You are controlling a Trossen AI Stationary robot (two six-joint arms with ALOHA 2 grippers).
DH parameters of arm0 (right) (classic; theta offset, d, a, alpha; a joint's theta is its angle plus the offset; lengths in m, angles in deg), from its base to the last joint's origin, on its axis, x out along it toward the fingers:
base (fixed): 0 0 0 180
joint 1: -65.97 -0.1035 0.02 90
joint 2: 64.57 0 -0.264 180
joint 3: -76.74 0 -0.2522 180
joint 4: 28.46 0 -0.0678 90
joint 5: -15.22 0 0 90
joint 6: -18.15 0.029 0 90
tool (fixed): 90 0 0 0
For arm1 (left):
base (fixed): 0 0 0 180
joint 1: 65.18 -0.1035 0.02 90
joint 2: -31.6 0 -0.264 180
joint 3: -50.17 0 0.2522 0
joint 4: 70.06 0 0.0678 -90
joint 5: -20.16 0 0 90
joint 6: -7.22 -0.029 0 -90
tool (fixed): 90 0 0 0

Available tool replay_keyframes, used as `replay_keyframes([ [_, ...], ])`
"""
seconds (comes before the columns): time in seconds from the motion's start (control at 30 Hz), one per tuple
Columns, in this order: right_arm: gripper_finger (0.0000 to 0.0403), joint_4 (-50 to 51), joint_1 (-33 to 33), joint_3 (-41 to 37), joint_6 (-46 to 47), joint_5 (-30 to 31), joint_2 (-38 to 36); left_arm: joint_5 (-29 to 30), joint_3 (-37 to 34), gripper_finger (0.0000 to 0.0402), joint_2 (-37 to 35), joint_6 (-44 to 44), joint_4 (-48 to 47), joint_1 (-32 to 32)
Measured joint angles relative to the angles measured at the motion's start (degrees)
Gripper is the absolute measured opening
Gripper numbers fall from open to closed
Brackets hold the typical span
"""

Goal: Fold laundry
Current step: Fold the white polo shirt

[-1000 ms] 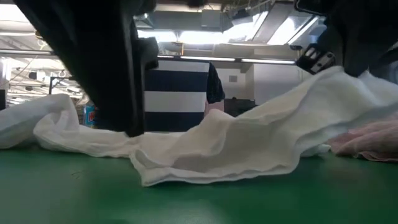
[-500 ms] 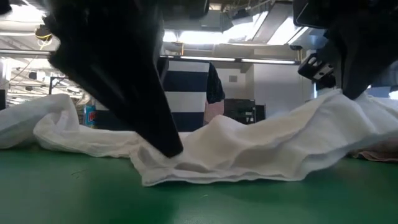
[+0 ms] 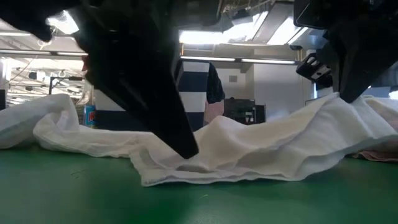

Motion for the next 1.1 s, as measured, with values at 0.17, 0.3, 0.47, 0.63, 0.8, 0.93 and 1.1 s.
replay_keyframes([
  [0.17, 0.0006, 0.1, 0.0, 0.0, -0.2, 0.0, 0.0, -2.7, 0.0, 0.0042, 1.5, -0.1, 0.7, -0.3],
  [0.3, 0.0006, 0.1, 0.0, 0.0, -0.3, 0.0, 0.0, -3.0, 0.0, 0.0036, 1.6, 0.2, 1.5, -0.2],
  [0.47, 0.0005, 0.2, 0.0, 0.0, -0.3, 0.0, 0.0, -5.4, 0.0, 0.0066, 1.4, 1.8, 2.0, -1.0],
  [0.63, 0.0005, 0.2, 0.0, 0.0, -0.3, 0.0, 0.0, -11.4, 0.0, 0.011, 1.0, 2.5, 3.9, -1.6],
  [0.8, 0.0005, 0.2, 0.0, 0.0, -0.3, 0.0, 0.0, -10.8, 0.0, 0.0131, 1.2, 0.3, 4.0, -0.6],
  [0.93, 0.0005, 0.2, 0.0, 0.0, -0.3, 0.0, 0.0, -6.6, 0.0, 0.0128, 1.3, 0.0, 2.5, -0.2],
  [1.1, 0.0005, 0.2, 0.0, 0.0, -0.3, 0.0, 0.0, -6.4, 0.0, 0.0113, 1.3, 0.2, 2.8, -0.9],
])
